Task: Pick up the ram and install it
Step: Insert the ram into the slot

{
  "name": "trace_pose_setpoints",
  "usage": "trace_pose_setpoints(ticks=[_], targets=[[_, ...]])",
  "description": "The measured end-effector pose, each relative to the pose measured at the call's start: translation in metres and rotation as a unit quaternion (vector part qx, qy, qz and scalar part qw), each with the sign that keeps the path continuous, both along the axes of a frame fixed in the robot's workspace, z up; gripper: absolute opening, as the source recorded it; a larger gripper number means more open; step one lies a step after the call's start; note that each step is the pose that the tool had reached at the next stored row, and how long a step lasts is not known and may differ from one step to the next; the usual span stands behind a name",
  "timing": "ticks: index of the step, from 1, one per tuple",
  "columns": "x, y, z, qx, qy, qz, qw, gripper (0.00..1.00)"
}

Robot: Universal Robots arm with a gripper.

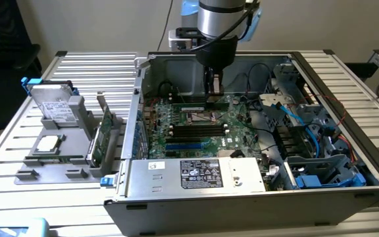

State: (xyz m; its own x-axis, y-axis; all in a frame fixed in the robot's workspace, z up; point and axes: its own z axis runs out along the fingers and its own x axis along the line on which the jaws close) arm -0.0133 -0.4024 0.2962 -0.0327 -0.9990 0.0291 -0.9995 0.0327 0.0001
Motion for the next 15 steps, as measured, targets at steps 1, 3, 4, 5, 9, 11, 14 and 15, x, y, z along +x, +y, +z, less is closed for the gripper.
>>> trace_pose_setpoints(ticks=[1, 3, 4, 5, 9, 11, 14, 15], targets=[[0.000, 0.0000, -0.0009, -0.0021, 0.0002, 0.000, 1.0000, 0.13], [0.000, 0.0000, -0.0029, -0.0052, 0.0008, 0.001, 1.0000, 0.13], [0.000, 0.0000, -0.0041, -0.0059, 0.0010, 0.001, 1.0000, 0.13], [0.001, 0.0000, -0.0058, -0.0061, 0.0011, 0.001, 1.0000, 0.13], [0.002, -0.0001, -0.0130, -0.0060, 0.0013, 0.002, 1.0000, 0.13], [0.002, -0.0005, -0.0167, -0.0060, 0.0017, 0.002, 1.0000, 0.13], [0.002, -0.0015, -0.0223, -0.0060, 0.0019, 0.002, 1.0000, 0.13], [0.002, -0.0015, -0.0240, -0.0060, 0.0020, 0.002, 1.0000, 0.13]])
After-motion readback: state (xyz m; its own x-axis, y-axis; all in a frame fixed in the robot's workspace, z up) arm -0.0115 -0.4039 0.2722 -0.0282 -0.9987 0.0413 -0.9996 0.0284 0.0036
